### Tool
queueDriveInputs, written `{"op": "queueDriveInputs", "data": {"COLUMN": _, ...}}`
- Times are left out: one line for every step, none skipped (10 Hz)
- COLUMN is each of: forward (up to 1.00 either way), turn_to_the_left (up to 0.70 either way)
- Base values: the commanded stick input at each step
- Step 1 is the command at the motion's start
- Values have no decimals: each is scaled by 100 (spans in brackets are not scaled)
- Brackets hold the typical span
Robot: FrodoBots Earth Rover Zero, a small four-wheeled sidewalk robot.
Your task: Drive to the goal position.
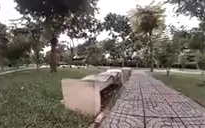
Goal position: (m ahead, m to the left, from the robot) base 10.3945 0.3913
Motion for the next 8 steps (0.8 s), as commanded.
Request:
{"op": "queueDriveInputs", "data": {"forward": -70, "turn_to_the_left": -27}}
{"op": "queueDriveInputs", "data": {"forward": -70, "turn_to_the_left": -27}}
{"op": "queueDriveInputs", "data": {"forward": -70, "turn_to_the_left": -27}}
{"op": "queueDriveInputs", "data": {"forward": -70, "turn_to_the_left": -23}}
{"op": "queueDriveInputs", "data": {"forward": -70, "turn_to_the_left": 0}}
{"op": "queueDriveInputs", "data": {"forward": -70, "turn_to_the_left": 0}}
{"op": "queueDriveInputs", "data": {"forward": -70, "turn_to_the_left": 0}}
{"op": "queueDriveInputs", "data": {"forward": -70, "turn_to_the_left": 0}}
